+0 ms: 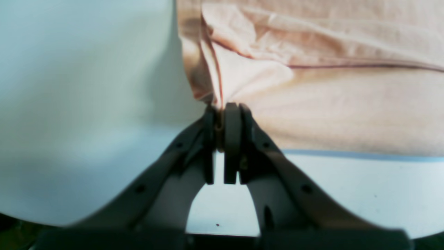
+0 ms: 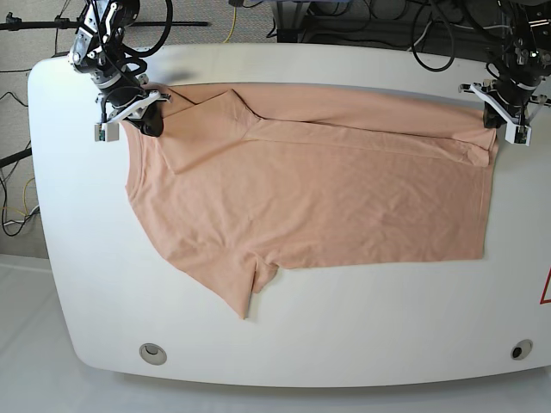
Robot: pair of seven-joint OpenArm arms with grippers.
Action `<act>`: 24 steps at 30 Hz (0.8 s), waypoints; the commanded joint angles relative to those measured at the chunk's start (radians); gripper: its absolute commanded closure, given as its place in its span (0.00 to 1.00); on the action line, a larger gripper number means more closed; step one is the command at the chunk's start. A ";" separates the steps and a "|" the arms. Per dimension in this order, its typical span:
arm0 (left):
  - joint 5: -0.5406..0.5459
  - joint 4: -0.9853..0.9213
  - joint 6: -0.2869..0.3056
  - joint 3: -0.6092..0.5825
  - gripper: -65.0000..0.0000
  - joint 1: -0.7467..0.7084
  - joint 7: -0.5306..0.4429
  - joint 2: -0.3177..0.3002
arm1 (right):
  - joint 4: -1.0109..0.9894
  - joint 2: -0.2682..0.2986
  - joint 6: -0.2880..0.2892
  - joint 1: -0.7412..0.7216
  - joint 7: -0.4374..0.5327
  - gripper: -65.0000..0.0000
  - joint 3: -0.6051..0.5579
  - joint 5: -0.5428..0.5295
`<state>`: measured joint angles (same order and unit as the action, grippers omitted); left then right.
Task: Fold the T-shirt properly
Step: 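Hold the folded edge with both grippers while smoothing the shirt flat, then keep both grippers closed on the folded edge, pulling it taut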
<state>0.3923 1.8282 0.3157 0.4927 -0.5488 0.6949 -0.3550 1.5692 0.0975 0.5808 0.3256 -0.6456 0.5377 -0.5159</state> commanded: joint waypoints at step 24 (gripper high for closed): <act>-0.016 0.001 0.051 0.027 1.00 -0.028 -0.011 -0.001 | 0.021 -0.023 -0.001 0.053 -0.013 0.99 0.049 0.001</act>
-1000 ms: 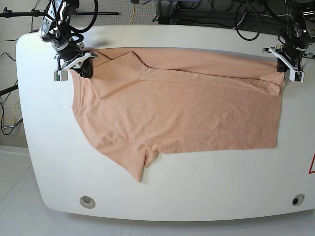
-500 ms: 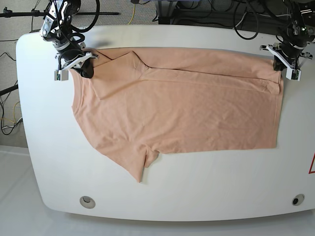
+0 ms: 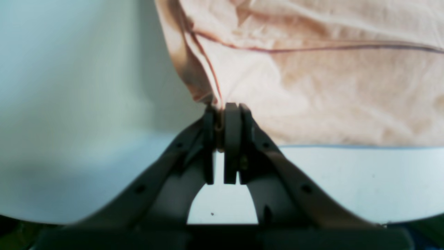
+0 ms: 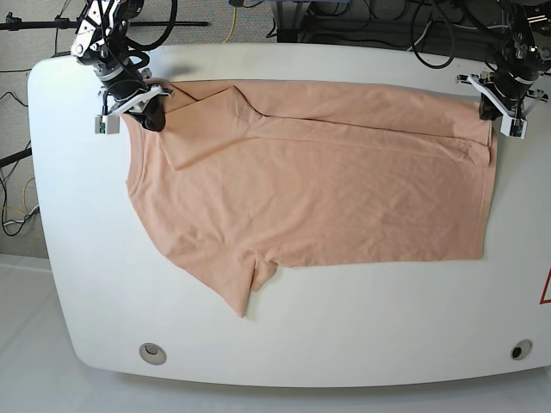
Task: Fold the T-shirt properly
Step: 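Keep both grippers closed on the folded edge, pulling it taut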
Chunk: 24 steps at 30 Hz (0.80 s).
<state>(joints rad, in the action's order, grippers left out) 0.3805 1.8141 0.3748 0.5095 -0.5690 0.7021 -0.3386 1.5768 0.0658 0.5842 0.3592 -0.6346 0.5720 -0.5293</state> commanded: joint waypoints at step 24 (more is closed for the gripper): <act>-0.009 0.023 -0.008 0.001 0.99 -0.010 -0.022 -0.020 | 0.017 0.009 -0.002 0.040 -0.022 0.99 0.005 0.004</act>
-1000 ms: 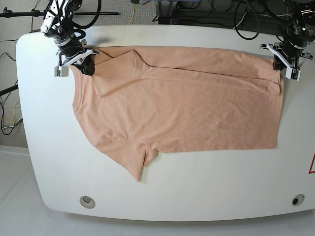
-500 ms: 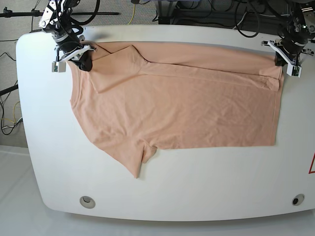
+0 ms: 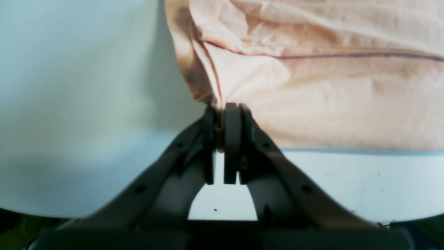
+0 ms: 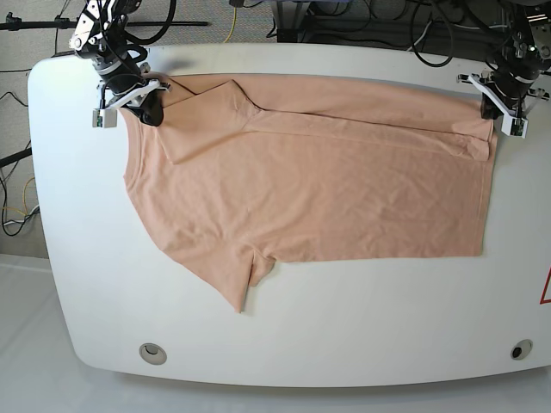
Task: Fold the T-shirt properly
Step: 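Keep both grippers closed on the folded edge, pulling it taut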
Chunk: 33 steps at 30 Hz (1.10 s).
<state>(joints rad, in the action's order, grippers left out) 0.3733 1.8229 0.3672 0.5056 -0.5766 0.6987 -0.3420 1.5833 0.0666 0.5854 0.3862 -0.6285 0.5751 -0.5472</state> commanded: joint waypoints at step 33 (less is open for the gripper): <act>-0.013 0.010 -0.004 0.006 0.99 0.010 0.009 -0.016 | 0.032 0.008 -0.002 0.033 -0.035 1.00 0.000 0.011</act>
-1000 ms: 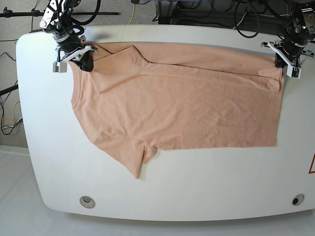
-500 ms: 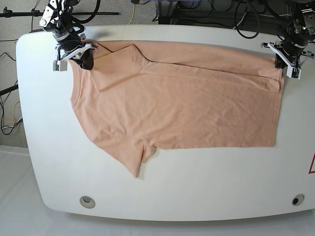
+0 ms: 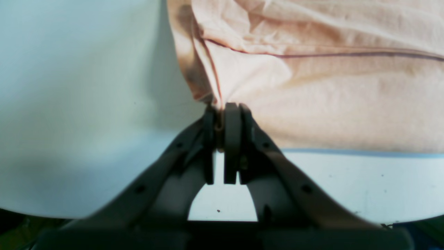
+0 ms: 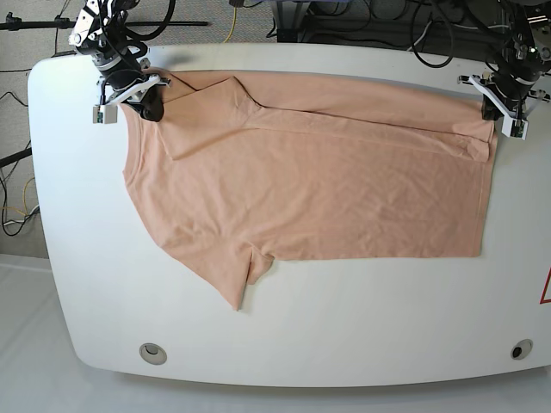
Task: Fold the T-shirt properly
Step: 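Keep both grippers closed on the folded edge, pulling it taut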
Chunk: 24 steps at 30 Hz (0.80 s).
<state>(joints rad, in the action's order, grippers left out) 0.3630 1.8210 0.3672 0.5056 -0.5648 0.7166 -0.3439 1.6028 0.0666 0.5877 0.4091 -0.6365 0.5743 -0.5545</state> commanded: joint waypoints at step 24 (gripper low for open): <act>-0.001 0.007 -0.006 0.010 1.00 -0.047 0.000 -0.013 | 0.073 0.002 0.002 0.075 -0.023 1.00 -0.004 0.010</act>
<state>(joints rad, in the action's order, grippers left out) 0.3592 1.8164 0.3668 0.5034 -0.6064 0.7326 -0.3397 1.6619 0.0624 0.5880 0.4732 -0.6537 0.5682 -0.5541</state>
